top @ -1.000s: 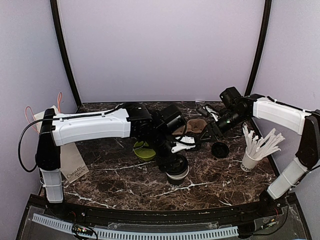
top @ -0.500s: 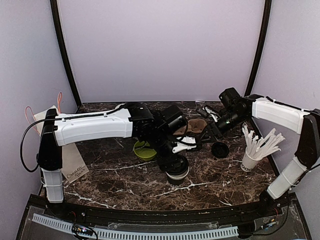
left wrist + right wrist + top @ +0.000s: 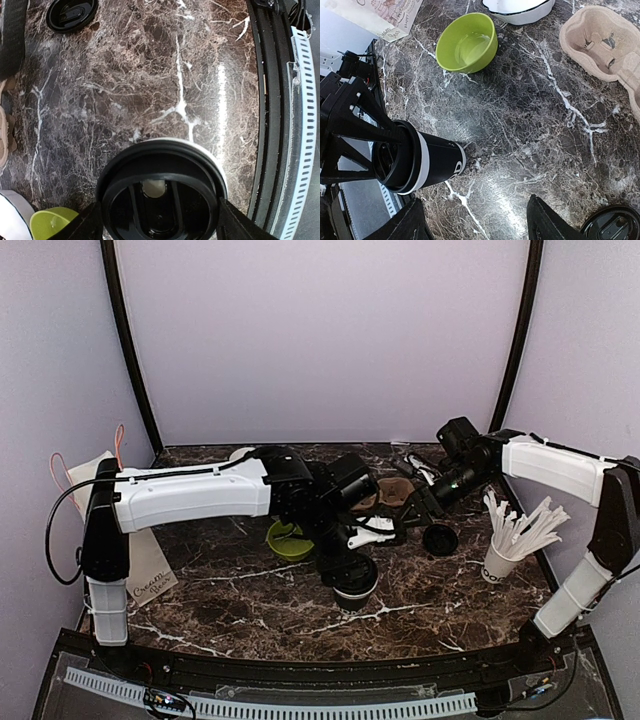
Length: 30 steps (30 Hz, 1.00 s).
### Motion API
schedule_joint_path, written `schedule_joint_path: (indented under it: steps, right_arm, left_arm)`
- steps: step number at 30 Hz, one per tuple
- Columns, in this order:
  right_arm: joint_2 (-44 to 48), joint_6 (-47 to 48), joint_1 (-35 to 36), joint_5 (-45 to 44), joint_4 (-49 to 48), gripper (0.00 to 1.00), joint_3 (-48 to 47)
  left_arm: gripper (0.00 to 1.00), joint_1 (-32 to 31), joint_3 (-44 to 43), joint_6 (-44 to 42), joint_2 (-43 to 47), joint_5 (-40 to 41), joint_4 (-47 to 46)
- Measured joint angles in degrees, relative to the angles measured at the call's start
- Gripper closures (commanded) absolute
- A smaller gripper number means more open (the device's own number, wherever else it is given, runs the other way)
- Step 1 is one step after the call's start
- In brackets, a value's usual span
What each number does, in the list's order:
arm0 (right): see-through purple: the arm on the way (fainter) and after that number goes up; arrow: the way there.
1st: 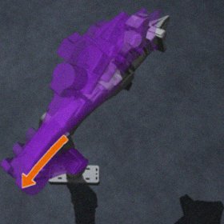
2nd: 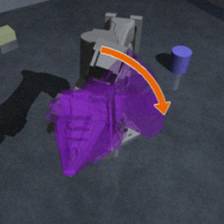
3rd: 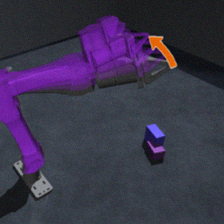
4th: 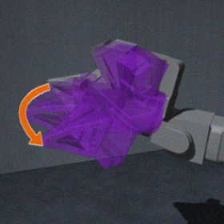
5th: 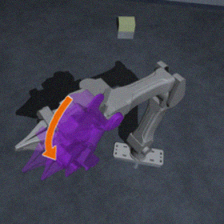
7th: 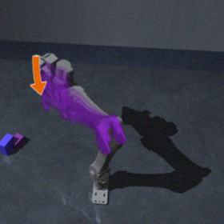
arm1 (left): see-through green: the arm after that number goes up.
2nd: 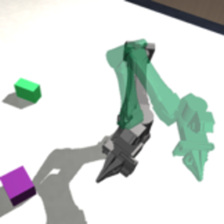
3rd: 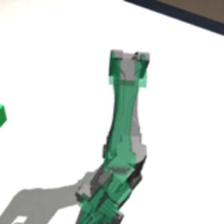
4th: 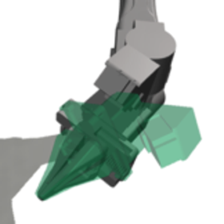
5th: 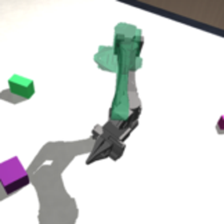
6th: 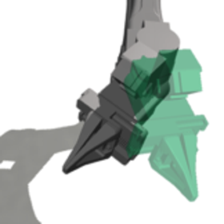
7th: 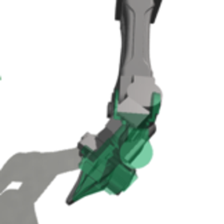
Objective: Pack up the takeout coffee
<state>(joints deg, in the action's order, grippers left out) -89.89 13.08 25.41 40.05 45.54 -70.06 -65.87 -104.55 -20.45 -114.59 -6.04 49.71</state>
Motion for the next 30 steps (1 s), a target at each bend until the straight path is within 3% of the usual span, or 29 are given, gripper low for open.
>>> schedule_joint_path:
  steps: [13,15,19,24,30]
  right_arm:
    - [-0.02,0.15,0.0,0.0,0.66,0.29,0.0]
    - [-0.02,0.13,0.0,-0.02,0.83,0.29,0.0]
    - [0.0,0.13,0.0,-0.26,1.03,0.3,0.0]
    - [0.96,0.55,0.0,-0.68,2.05,0.31,-0.59]
    - [2.64,2.19,0.0,2.12,3.65,0.37,-1.01]
  left_arm:
    - [0.17,-0.04,-1.18,-0.02,-0.15,-3.17,0.57]
    - [0.03,-0.04,-1.18,0.0,-0.15,-3.1,0.57]
    - [0.01,-0.04,-1.16,0.39,0.24,-1.27,0.74]
    - [0.02,-0.02,2.73,4.79,6.32,4.13,-2.34]
    - [0.19,3.67,8.87,18.47,17.18,6.97,-7.26]
